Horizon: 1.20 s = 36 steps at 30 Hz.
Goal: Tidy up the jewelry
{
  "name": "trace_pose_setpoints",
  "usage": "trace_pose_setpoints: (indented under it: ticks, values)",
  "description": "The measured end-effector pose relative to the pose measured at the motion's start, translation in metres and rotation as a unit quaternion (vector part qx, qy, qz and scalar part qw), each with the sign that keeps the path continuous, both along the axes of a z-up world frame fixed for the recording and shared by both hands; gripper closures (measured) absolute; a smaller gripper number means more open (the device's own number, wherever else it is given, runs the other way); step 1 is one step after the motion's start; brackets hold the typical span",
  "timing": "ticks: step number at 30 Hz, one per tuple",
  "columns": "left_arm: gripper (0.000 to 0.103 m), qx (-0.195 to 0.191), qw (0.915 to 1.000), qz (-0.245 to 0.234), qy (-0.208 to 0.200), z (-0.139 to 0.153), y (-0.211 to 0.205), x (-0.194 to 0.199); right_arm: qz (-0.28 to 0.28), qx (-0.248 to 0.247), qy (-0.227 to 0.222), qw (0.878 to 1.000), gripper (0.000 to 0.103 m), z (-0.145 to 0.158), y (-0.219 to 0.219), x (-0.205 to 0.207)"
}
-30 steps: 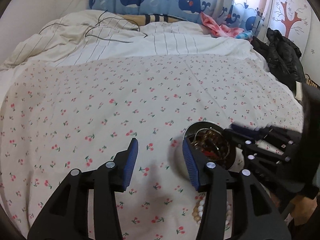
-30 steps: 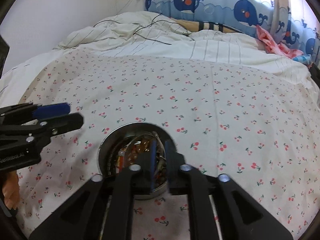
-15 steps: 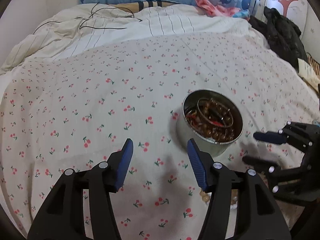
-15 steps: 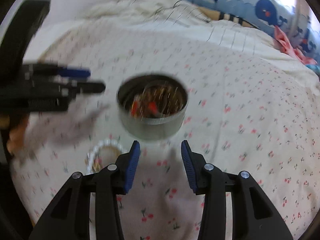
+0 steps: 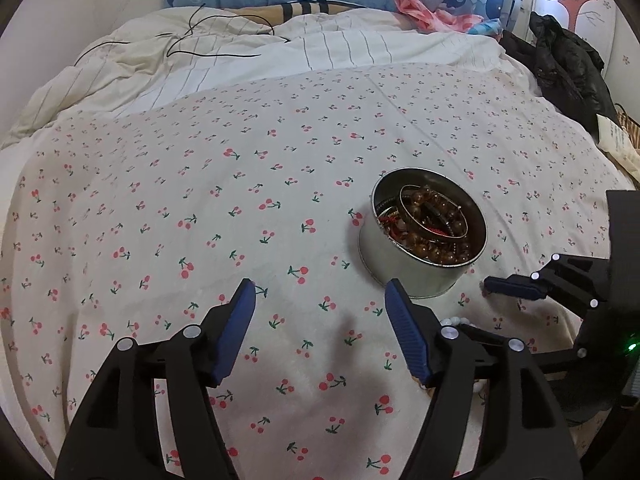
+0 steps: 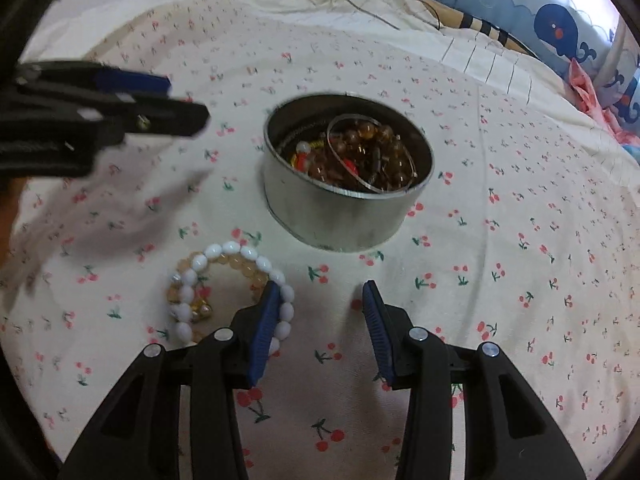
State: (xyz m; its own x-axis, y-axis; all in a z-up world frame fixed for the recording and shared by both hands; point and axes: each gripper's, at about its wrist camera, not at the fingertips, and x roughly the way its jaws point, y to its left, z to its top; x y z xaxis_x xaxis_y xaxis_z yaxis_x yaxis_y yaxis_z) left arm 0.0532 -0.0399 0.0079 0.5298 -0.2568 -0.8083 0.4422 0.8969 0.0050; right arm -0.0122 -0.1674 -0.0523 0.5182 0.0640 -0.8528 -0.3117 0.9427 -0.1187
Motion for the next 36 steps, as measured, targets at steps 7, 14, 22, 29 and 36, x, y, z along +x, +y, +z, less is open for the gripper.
trace_pose_setpoints:
  ticks: [7,14,22,29,36]
  values:
    - [0.036,0.019,0.9994,-0.027,0.013,-0.009,-0.009,-0.007,-0.035,-0.111,-0.016,0.993,0.048,0.001,-0.017,-0.008]
    - [0.036,0.052,0.9913,-0.119,0.023,-0.032,-0.049,-0.038,-0.049,-0.025,0.005,0.998,0.048,0.005,-0.045,-0.012]
    - [0.060,0.050,0.9877,-0.141,0.043,-0.051,-0.059,-0.053,-0.021,0.003,0.008,1.000,0.049,0.001,-0.033,-0.017]
    - [0.096,0.011,0.9844,-0.155,0.083,-0.048,-0.050,-0.053,-0.033,0.041,0.021,0.998,0.095,0.005,-0.045,-0.014]
    - [0.096,-0.020,0.9885,-0.135,0.066,-0.031,-0.032,-0.045,-0.035,0.049,-0.009,0.998,0.095,0.020,-0.045,-0.015]
